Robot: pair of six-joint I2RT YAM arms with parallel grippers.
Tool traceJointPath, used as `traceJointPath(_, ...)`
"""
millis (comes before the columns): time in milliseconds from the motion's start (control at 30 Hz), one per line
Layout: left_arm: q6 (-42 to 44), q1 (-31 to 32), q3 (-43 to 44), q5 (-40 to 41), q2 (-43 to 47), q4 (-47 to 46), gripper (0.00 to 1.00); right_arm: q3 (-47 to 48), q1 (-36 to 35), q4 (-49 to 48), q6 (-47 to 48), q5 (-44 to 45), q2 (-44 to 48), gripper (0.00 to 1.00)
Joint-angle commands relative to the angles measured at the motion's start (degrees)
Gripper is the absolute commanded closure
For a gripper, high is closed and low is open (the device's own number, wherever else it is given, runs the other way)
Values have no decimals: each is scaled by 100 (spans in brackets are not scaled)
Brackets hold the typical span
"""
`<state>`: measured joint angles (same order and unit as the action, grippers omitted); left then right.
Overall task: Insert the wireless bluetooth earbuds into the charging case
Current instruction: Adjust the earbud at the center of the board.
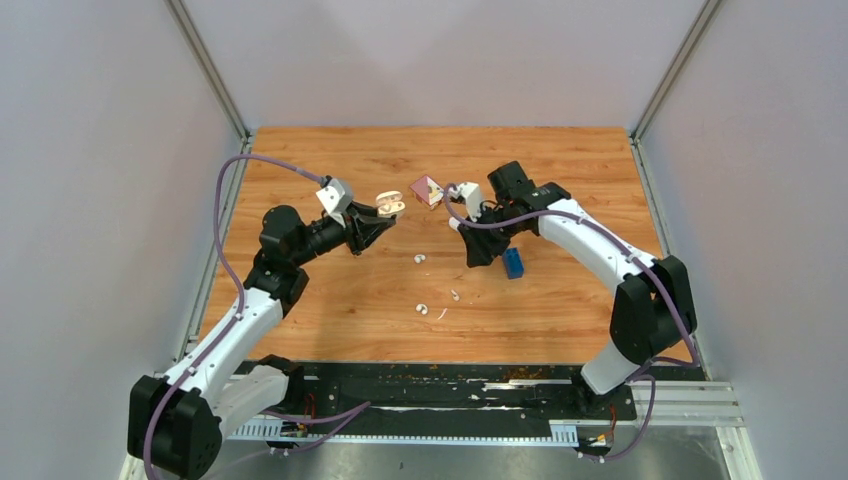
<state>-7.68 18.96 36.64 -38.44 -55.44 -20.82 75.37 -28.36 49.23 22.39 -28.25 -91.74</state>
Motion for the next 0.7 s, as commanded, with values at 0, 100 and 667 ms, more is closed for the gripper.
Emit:
traceJointPath(0, -14, -33, 221, 160, 131, 25, 100, -304, -350, -388, -665, 353, -110, 58)
traceJointPath(100, -7, -41, 225, 184, 150, 45, 100, -463, -668, -508, -536, 486, -226, 58)
traceJointPath(667, 100, -86, 357, 179, 253, 385, 100, -461, -962, -541, 2675, 1284, -1236, 60)
